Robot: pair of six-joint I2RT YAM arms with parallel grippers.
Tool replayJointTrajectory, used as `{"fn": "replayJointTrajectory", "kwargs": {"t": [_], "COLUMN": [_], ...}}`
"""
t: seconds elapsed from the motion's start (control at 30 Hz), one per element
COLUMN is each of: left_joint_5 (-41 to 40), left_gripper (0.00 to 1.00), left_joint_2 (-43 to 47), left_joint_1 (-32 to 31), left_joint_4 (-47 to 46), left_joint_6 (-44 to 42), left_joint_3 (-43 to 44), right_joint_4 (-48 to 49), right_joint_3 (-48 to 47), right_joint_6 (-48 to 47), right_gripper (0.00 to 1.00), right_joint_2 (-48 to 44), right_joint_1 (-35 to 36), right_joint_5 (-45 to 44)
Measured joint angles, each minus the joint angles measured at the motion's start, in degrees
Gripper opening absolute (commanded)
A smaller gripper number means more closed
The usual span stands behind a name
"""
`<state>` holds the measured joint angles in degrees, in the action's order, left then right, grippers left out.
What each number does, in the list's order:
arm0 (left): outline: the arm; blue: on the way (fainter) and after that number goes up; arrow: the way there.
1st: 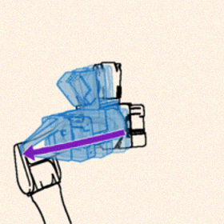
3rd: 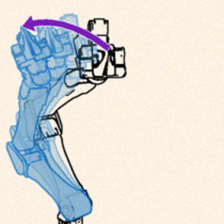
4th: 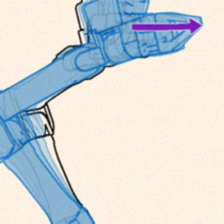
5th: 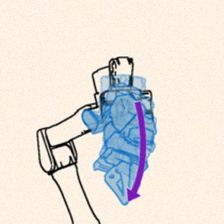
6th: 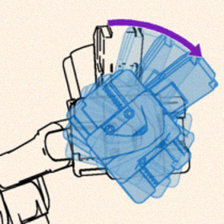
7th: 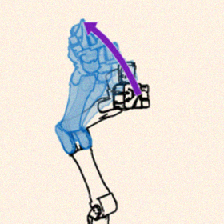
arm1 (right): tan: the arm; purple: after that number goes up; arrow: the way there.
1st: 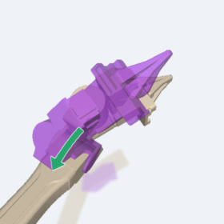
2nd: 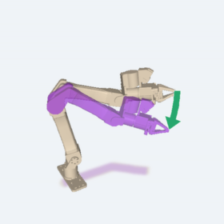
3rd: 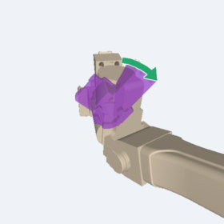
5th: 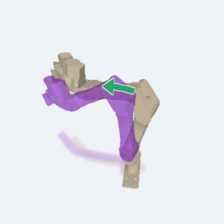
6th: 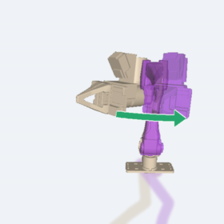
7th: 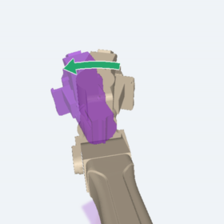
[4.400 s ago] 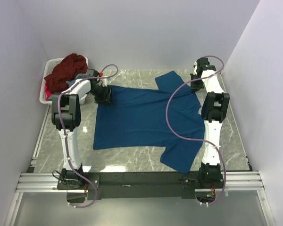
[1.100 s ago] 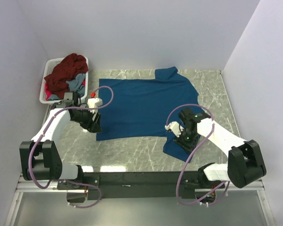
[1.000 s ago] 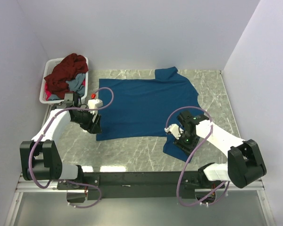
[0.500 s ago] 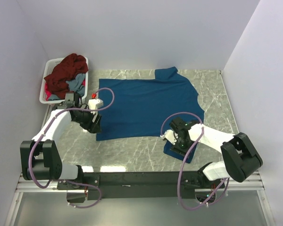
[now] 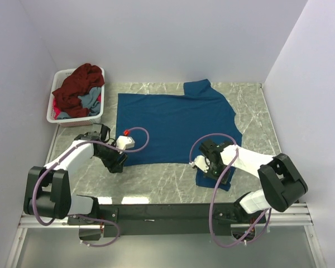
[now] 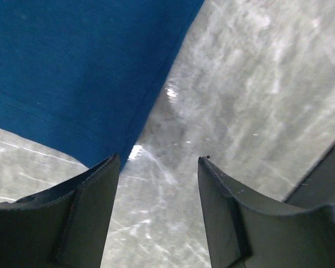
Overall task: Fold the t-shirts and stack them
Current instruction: Flatten the tshirt out, then fold the tshirt
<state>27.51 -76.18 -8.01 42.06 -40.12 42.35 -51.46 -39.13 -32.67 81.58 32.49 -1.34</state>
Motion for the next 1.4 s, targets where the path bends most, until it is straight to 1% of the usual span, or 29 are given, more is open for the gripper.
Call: {"fn": "replayJointTrajectory", "kwargs": {"t": [0.27, 0.4, 0.43, 0.57, 0.6, 0.63, 0.73, 0.8, 0.93, 1.07, 1.17, 1.27, 1.4], "left_joint_5": [-5.25, -7.56, -8.22, -10.38, -10.51, -10.95, -11.45, -11.91, -12.2, -12.07, -11.78, -11.5, -11.26], "left_gripper": [0.52, 0.44, 0.38, 0.26, 0.23, 0.17, 0.06, 0.01, 0.01, 0.0, 0.0, 0.0, 0.0], "left_joint_2": [0.39, 0.37, 0.35, 0.35, 0.44, 1.07, 2.89, 4.07, 7.48, 11.47, 12.68, 12.7, 11.82], "left_joint_1": [-4.39, -5.16, -5.2, -5.2, -5.2, -5.2, -5.22, -5.22, -5.29, -5.31, -5.31, -5.31, -4.96], "left_joint_4": [-7.48, -10.23, -10.64, -11.54, -11.58, -11.72, -11.56, -10.99, -9.16, -6.73, -4.39, -2.47, -1.7], "left_joint_6": [-3.37, -5.22, -5.92, -8.22, -8.79, -9.2, -10.21, -10.29, -10.4, -10.4, -10.25, -10.19, -10.16], "left_joint_3": [-3.19, -3.69, -3.82, -5.38, -5.88, -6.14, -7.45, -7.93, -8.2, -8.11, -7.15, -5.16, -2.38], "right_joint_4": [-1.44, -2.23, -2.49, -3.72, -4.13, -4.61, -6.03, -7.3, -9.97, -12.02, -13.64, -14.67, -15.02], "right_joint_3": [-1.84, -2.14, -2.14, -2.14, -2.14, -2.14, -2.25, -2.43, -3.82, -5.88, -7.82, -11.65, -18.91], "right_joint_6": [0.02, 0.02, 0.0, 0.0, 0.0, -0.02, -0.2, -0.24, -0.46, -1.36, -2.36, -3.93, -6.88], "right_gripper": [0.0, 0.0, 0.0, 0.0, 0.0, 0.0, 0.0, 0.0, 0.0, 0.0, 0.0, 0.0, 0.0], "right_joint_2": [-3.78, -4.96, -5.22, -7.23, -8.5, -9.88, -14.29, -17.46, -22.53, -26.14, -27.63, -27.04, -22.77], "right_joint_1": [-0.04, -0.57, -0.92, -2.38, -2.67, -2.86, -3.06, -3.19, -3.3, -4.46, -5.51, -7.23, -10.05], "right_joint_5": [1.84, 2.21, 2.27, 2.32, 2.29, 2.29, 2.27, 2.23, 2.21, 2.34, 2.03, 1.05, -0.39]}}
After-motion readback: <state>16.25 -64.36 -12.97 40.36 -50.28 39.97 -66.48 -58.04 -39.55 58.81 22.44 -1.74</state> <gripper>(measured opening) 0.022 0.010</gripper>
